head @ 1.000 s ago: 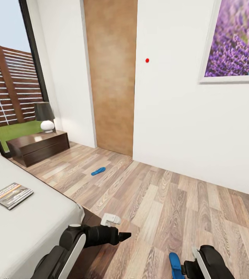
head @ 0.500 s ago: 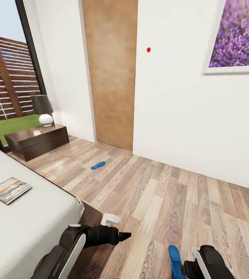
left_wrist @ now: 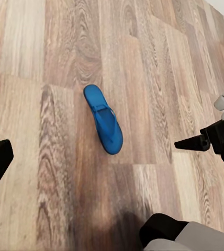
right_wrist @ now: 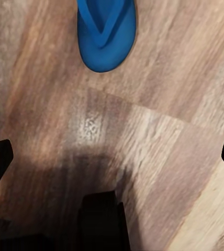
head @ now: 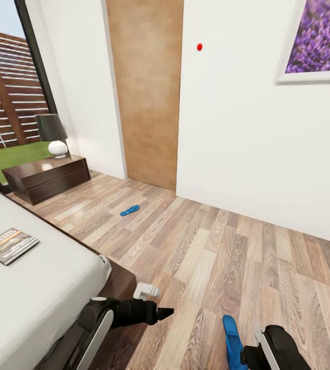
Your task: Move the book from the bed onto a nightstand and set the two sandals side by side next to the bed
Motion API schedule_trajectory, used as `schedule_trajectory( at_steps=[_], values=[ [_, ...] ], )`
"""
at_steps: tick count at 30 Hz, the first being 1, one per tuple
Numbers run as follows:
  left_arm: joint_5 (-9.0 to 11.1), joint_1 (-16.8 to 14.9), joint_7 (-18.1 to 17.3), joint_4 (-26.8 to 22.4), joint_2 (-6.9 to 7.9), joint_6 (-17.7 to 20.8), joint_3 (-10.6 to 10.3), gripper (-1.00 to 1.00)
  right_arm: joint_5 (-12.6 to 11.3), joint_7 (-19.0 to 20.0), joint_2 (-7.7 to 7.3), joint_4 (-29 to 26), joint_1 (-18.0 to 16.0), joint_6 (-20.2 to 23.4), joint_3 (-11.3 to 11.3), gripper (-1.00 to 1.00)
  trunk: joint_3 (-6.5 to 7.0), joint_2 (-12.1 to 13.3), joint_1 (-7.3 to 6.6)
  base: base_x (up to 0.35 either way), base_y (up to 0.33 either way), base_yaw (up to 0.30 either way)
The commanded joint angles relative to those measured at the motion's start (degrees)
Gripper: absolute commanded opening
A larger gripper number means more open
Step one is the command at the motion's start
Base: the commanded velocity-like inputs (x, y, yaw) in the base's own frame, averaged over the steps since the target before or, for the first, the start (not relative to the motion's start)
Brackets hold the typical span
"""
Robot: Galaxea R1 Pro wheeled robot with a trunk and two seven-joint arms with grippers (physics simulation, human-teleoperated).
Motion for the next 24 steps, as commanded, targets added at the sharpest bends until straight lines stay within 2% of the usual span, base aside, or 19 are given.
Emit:
schedule_trajectory(
  at_steps=[1, 5, 7, 9, 12, 15, 18, 24],
  values=[
    [0.17, -0.03, -0.11, -0.03, 0.01, 0.38, 0.08, 1.00, -0.11, -0.16, 0.00, -0.05, -0.02, 0.23, 0.00, 1.00, -0.28, -0.04, 0.01, 0.000, 0.000, 0.000],
    [0.45, -0.03, -0.45, -0.03, 0.15, 0.47, 0.30, 1.00, -0.11, -0.16, 0.00, -0.06, -0.02, 0.23, 0.00, 1.00, -1.17, -0.09, 0.11, 0.000, 0.000, 0.000],
    [1.30, -0.03, -1.62, -0.02, 0.26, 0.49, 0.42, 1.00, -0.11, -0.16, 0.00, -0.06, -0.02, 0.23, 0.00, 1.00, -1.61, -0.12, 0.17, 0.000, 0.000, 0.000],
    [3.09, -0.03, -5.56, 0.42, 0.54, 0.44, 0.58, 1.00, -0.11, -0.16, 0.00, -0.06, -0.02, 0.23, 0.00, 1.00, -1.83, -0.13, 0.19, 0.000, 0.000, 0.000],
    [4.30, -0.03, -11.06, 2.25, 1.53, -0.26, 0.74, 1.00, -0.11, -0.16, 0.00, -0.06, -0.02, 0.23, 0.00, 1.00, -1.83, -0.13, 0.19, 0.000, 0.000, 0.000],
    [4.74, -0.03, -13.67, 3.85, 1.98, -1.89, 0.80, 1.00, -0.11, -0.16, 0.00, -0.06, -0.02, 0.23, 0.00, 1.00, -1.83, -0.13, 0.19, 0.000, 0.000, 0.000],
    [5.05, -0.03, -14.75, 5.77, 2.07, -4.23, 0.78, 1.00, -0.11, -0.16, 0.00, -0.06, -0.02, 0.23, 0.00, 1.00, -1.83, -0.13, 0.19, 0.000, 0.000, 0.000],
    [5.21, -0.03, -15.04, 7.56, 2.03, -6.20, 0.75, 1.00, -0.11, -0.16, 0.00, -0.06, -0.02, 0.23, 0.00, 1.00, -1.83, -0.13, 0.19, 0.000, 0.000, 0.000]
  ],
)
